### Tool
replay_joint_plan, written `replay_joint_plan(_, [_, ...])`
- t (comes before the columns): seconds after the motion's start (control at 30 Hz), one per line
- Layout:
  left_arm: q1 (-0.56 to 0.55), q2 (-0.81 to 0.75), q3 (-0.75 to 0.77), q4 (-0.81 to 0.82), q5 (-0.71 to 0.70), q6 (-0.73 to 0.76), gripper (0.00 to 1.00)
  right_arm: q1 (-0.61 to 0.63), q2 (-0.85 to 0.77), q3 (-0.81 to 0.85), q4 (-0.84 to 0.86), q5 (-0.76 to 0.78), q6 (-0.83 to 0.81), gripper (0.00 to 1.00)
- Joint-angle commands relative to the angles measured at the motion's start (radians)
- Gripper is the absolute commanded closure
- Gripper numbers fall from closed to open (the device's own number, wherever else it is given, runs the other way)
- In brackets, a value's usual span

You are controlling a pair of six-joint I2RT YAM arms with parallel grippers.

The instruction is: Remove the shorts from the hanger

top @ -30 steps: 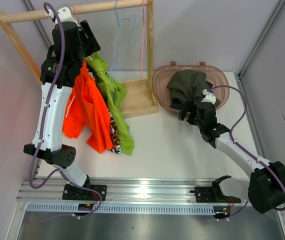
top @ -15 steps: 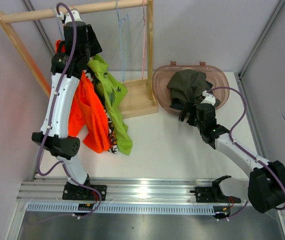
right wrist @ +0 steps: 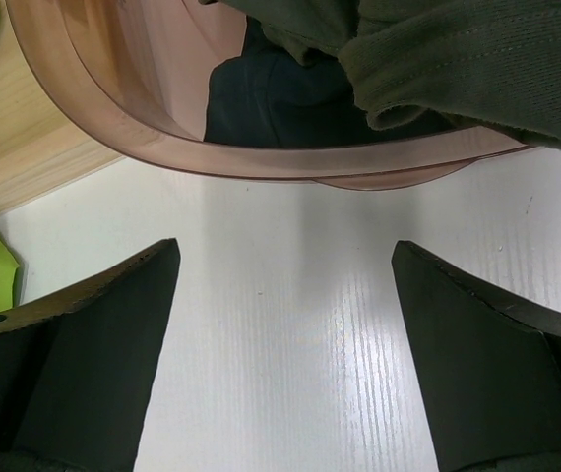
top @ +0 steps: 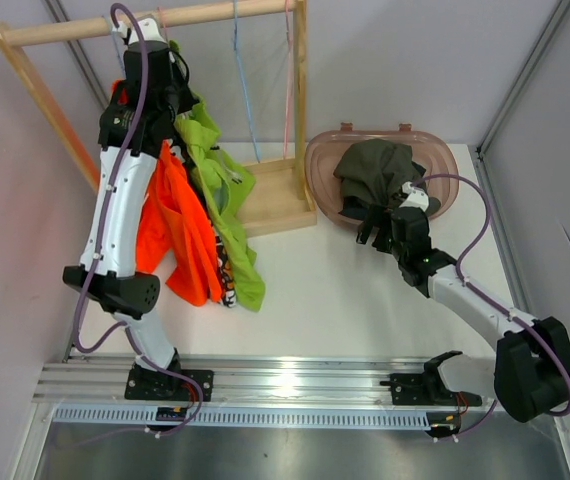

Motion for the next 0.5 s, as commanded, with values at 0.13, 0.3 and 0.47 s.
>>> replay_joint_plan(0.13, [0.003,-0.107,0.115,0.081,0.129,-0.031,1.00,0.039,-0.091,0.125,-0.034,0.008,-0.043,0.01])
replay_joint_plan(0.3, [0.003,-0.139,0.121,0.090,0.197,-0.087,1.00,0.211,-0.137,0.268,-0.061,0.032,-0.066,0.01])
replay_joint_plan(0.47, [-0.023,-0.162,0.118,0.092,0.215,-0.120,1.00,0.443,-0.102,0.421,-0.023,0.112,-0.075,0.01])
